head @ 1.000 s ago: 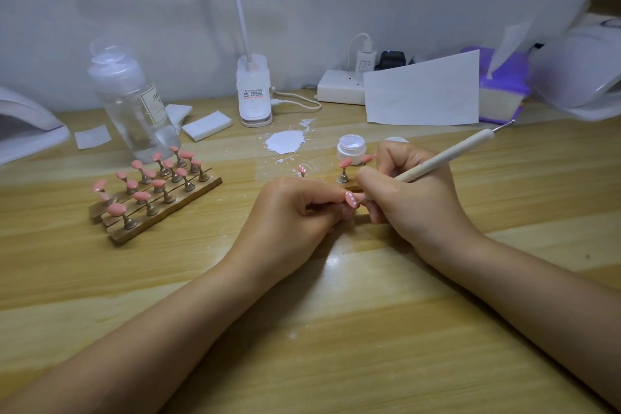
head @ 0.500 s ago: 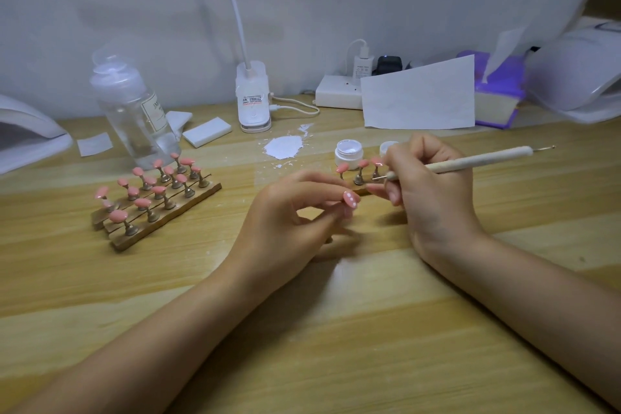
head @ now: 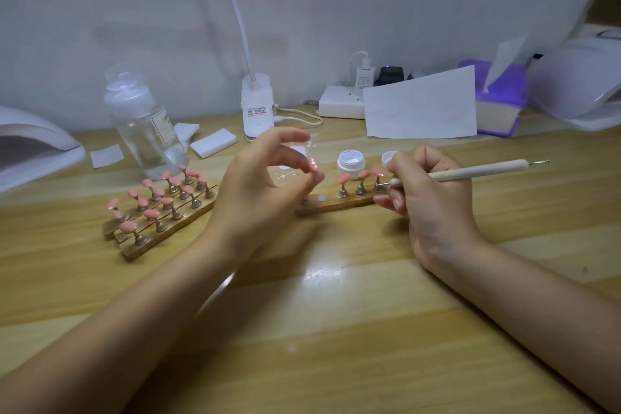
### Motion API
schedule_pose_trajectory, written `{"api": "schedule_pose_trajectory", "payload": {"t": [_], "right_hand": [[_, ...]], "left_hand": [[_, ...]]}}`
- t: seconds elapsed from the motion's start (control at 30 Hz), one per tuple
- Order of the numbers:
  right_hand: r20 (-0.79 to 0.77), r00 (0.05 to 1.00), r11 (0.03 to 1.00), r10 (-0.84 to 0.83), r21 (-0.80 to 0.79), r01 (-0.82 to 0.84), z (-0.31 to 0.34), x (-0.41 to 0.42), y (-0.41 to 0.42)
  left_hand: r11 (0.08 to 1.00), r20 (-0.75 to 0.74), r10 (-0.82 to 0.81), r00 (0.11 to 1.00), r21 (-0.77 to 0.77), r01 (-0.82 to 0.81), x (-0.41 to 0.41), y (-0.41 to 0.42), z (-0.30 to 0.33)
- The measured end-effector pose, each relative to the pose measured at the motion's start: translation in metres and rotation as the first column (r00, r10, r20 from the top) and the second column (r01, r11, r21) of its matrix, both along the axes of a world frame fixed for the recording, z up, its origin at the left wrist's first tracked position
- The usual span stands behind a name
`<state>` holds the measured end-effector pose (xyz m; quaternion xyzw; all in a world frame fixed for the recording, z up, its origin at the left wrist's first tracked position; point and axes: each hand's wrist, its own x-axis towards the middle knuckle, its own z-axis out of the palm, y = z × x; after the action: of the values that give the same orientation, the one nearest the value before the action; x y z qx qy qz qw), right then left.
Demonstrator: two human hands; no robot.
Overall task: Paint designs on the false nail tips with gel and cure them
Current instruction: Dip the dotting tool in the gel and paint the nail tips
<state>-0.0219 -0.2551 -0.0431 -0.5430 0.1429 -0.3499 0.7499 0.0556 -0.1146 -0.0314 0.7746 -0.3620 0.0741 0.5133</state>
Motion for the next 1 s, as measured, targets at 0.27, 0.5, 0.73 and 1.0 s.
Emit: {"api": "schedule_pose_trajectory", "payload": {"t": [0.27, 0.5, 0.73, 1.0], "right_hand": [[-0.023, 1.000, 1.000, 0.013, -0.009, -0.013, 0.001, -0.001, 0.000], [-0.031, 0.999, 1.000, 0.025, -0.011, -0.025, 0.000, 0.000, 0.000], [-0.004, 1.000, 1.000, 0.016, -0.011, -0.016, -0.003, 0.003, 0.000], [-0.064, 0.997, 0.977, -0.053, -0.210, 0.039, -0.009, 0.000, 0.001]], "left_hand": [[0.977, 0.044, -0.028, 0.999, 0.214, 0.018, 0.008, -0.007, -0.010], [0.969, -0.016, -0.054, 0.998, 0.242, 0.057, 0.010, -0.007, -0.010], [0.935, -0.061, -0.084, 0.995, 0.341, 0.100, 0.010, -0.020, -0.001], [0.878, 0.027, -0.081, 0.996, 0.475, 0.059, 0.002, -0.030, 0.005]]}}
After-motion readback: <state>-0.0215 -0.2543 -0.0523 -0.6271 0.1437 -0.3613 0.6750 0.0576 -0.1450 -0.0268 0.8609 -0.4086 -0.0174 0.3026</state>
